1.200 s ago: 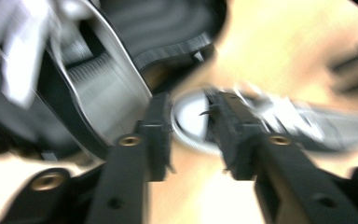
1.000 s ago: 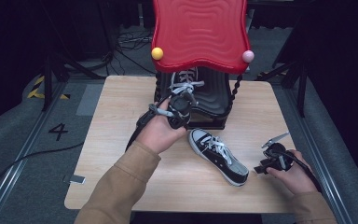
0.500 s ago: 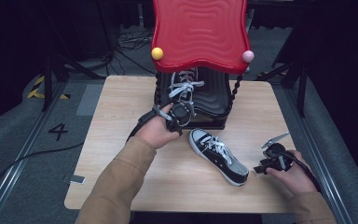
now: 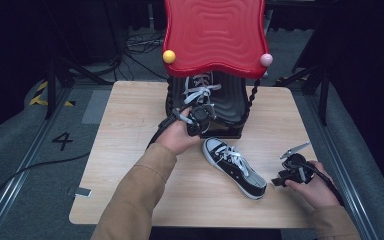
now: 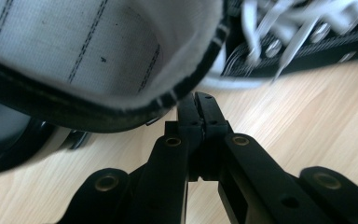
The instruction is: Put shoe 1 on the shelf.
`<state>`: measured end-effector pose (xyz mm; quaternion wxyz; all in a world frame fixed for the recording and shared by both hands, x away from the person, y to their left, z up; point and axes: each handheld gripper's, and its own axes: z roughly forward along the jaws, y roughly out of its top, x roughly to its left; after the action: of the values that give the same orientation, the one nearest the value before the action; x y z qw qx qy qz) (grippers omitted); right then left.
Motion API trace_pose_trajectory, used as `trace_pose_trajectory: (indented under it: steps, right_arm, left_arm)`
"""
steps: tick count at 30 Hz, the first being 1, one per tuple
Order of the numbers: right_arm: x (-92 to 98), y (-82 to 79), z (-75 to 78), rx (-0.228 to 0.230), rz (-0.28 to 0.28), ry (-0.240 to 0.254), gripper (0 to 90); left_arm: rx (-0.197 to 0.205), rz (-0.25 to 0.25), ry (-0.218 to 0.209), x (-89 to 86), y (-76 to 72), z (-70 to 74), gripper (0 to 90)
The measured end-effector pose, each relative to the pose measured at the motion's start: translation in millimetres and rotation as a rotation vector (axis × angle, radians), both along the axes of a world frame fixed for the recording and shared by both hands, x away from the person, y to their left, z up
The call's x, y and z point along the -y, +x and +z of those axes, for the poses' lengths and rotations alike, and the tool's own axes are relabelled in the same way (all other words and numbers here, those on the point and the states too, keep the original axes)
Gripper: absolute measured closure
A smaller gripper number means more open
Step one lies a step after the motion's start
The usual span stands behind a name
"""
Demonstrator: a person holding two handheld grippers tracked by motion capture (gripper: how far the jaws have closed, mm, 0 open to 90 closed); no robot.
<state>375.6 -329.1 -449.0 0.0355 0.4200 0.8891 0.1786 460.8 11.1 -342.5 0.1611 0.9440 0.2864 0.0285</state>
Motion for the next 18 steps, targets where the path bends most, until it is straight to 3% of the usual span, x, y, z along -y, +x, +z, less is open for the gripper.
trace_pose_trajectory:
  steps: [1,8,10,12,13,15,18]
  right_arm:
    - [0.1,0.0,0.0,-0.001,-0.002,0.002,52.3]
    - [1.4,-0.6,-0.3,0.002,0.004,0.009,52.3]
    - [2.2,-0.9,-0.4,0.0,0.003,0.014,52.3]
    - [2.5,-0.9,-0.4,-0.001,0.002,0.016,52.3]
    - [2.5,-1.0,-0.4,0.0,0.002,0.016,52.3]
    - [2.2,-1.2,-0.5,0.002,0.002,0.014,52.3]
    - [1.1,-0.8,-0.3,0.004,0.0,0.009,52.3]
  left_arm:
    - [0.0,0.007,-0.04,3.5,2.7,-1.0,90.0]
    - [0.007,0.056,-0.064,24.1,10.9,-4.2,90.0]
    - [0.006,0.088,-0.055,21.9,12.7,-2.1,90.0]
    - [0.073,0.138,-0.026,16.0,14.6,1.0,90.0]
    - [0.079,0.177,-0.034,10.3,16.6,3.5,90.0]
    - [0.061,0.21,-0.095,0.2,22.3,5.6,90.0]
    - [0.052,0.207,-0.095,1.7,26.5,5.8,90.0]
